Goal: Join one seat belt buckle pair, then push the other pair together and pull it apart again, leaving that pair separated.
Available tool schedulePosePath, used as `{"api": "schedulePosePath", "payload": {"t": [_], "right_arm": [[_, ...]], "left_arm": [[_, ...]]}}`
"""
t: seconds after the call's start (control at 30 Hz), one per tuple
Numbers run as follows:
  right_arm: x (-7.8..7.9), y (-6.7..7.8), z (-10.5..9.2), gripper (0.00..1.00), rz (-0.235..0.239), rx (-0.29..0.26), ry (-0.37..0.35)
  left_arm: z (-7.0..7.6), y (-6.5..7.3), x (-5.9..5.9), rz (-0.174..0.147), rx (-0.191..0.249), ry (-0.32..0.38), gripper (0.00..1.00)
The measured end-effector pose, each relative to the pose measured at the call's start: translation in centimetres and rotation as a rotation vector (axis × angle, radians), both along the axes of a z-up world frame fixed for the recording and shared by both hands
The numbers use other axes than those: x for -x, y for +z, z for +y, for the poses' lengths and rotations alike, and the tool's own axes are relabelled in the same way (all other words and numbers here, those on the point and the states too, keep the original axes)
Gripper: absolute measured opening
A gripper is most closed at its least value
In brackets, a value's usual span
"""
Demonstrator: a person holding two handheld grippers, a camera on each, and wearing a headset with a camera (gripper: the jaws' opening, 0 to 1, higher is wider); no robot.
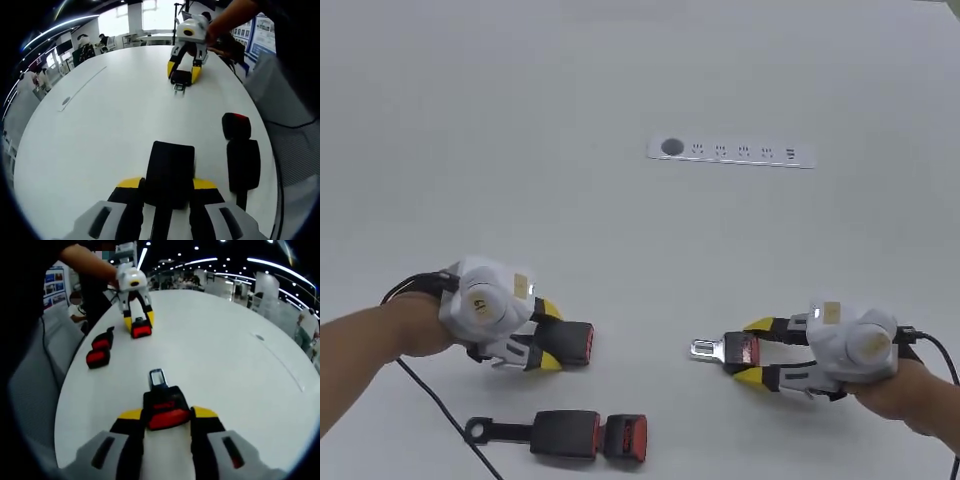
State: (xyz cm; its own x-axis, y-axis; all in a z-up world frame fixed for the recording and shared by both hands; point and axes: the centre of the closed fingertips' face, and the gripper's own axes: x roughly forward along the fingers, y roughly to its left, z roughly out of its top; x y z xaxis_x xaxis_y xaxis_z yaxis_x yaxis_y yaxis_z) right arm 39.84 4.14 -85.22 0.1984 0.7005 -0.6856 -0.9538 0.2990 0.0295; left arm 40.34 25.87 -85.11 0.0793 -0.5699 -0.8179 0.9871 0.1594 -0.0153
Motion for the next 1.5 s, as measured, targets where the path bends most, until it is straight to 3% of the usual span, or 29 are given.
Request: {"api": "schedulePosePath", "payload": {"t": [0.53,1.07,1.5], "right_arm": [[0.3,0.1,4.0,0.36,-0.004,-0.022,0.041],[-0.1,-0.1,10.8,0.36,-0.004,-0.058,0.05],[-0.5,-0.1,13.4,0.36,-0.001,-0.049,0.065]], "left_arm": [[0.0,0.0,0.1,0.0,0.006,-0.004,0.36],[0.1,-0.1,0.2,0.002,-0.01,-0.001,0.36],[0.1,-0.2,0.2,0.002,-0.023,-0.012,0.36]]}}
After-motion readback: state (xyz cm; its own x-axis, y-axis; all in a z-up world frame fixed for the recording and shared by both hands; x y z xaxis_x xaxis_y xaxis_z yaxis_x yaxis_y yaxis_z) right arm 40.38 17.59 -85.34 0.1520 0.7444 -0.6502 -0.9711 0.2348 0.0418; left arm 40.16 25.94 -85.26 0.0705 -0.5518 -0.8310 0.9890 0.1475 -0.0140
